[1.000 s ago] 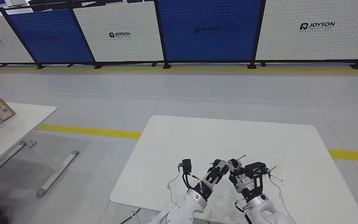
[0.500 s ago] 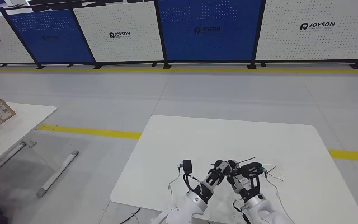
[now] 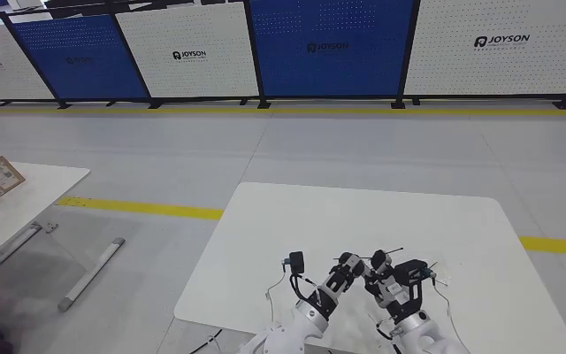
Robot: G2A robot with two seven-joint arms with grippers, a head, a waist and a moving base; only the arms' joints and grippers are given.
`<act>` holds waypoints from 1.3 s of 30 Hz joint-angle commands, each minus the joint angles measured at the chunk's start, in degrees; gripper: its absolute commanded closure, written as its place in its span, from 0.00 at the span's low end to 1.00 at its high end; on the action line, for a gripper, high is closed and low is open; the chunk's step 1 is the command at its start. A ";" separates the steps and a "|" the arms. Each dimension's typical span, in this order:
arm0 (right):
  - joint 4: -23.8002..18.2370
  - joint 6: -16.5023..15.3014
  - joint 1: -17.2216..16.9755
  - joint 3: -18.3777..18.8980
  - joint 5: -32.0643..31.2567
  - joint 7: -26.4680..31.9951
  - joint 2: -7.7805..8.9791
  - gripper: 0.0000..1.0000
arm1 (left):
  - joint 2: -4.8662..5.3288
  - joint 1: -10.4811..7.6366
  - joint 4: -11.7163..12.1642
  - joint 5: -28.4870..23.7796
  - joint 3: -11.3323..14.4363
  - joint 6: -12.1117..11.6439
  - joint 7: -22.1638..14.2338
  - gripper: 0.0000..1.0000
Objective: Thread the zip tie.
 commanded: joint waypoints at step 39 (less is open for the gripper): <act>0.26 -3.22 -0.01 0.96 3.83 0.01 0.34 1.00 | -0.36 -0.33 0.83 0.90 0.28 0.59 0.98 1.00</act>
